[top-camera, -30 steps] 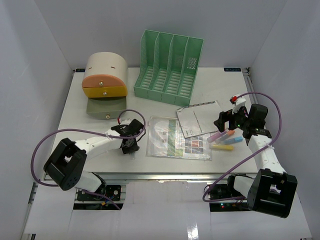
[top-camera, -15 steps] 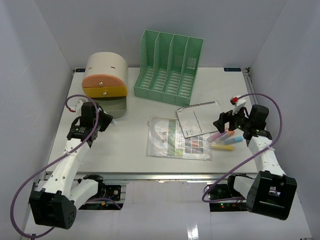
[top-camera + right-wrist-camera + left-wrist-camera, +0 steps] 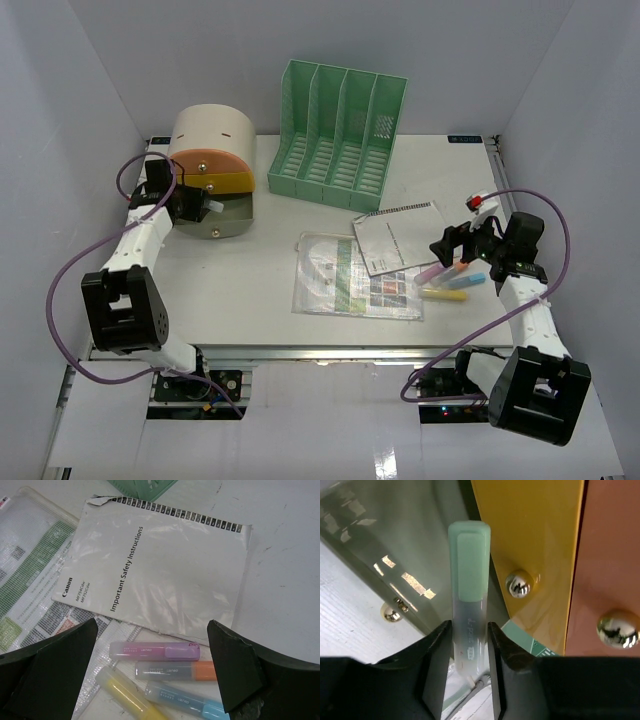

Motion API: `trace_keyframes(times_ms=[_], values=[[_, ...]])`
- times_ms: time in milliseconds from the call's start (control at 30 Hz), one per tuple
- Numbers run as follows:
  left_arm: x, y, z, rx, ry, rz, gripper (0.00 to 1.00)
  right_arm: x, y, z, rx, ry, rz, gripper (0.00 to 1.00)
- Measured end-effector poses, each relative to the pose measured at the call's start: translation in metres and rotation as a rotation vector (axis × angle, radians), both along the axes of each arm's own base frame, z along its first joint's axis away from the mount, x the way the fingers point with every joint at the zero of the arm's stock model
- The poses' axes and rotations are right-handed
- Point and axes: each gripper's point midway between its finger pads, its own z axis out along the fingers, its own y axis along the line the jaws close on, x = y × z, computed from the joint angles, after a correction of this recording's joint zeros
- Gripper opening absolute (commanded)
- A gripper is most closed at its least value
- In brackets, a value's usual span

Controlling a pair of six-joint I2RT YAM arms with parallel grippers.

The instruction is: Organize the desk

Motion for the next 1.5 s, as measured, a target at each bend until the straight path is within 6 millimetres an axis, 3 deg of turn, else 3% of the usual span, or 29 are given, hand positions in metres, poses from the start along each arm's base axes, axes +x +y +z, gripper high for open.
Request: trace_keyframes(times_ms=[133,367,600,767,867,967,1200,1333,1500], values=[[0.009,0.001,-0.011,-0.018,0.026,-0.001,0.77,-0.003,0.001,-0.002,0.005,0.000,0.020,0.98],[0.006,-0.002,-0.008,0.026,-0.003,-0.091,0.86,-0.014,0.012,-0.007,0.005,0.001,0.124,0.98],[-0.030,-0.016,-0.003,0.207,-0.152,-0.372,0.98,-0.028,0.019,-0.024,0.012,0.065,0.208,0.98],[-0.054,-0.058,0.003,0.298,-0.423,-0.731,0.98,-0.027,0.017,-0.031,-0.002,0.104,0.217,0.98],[-0.068,-0.082,0.004,0.275,-0.536,-0.884,0.98,-0.027,0.011,-0.038,-0.036,0.123,0.200,0.98],[-0.069,-0.094,0.019,0.282,-0.639,-0.968,0.98,-0.030,0.006,-0.043,-0.096,0.110,0.232,0.98],[-0.072,-0.102,0.035,0.300,-0.737,-1.033,0.98,-0.070,0.008,-0.070,-0.329,0.041,0.548,0.87],[-0.072,-0.099,0.039,0.308,-0.751,-1.029,0.98,-0.085,0.004,-0.088,-0.401,0.045,0.655,0.86],[-0.073,-0.098,0.043,0.319,-0.762,-1.027,0.98,-0.086,0.000,-0.105,-0.439,0.057,0.713,0.84]])
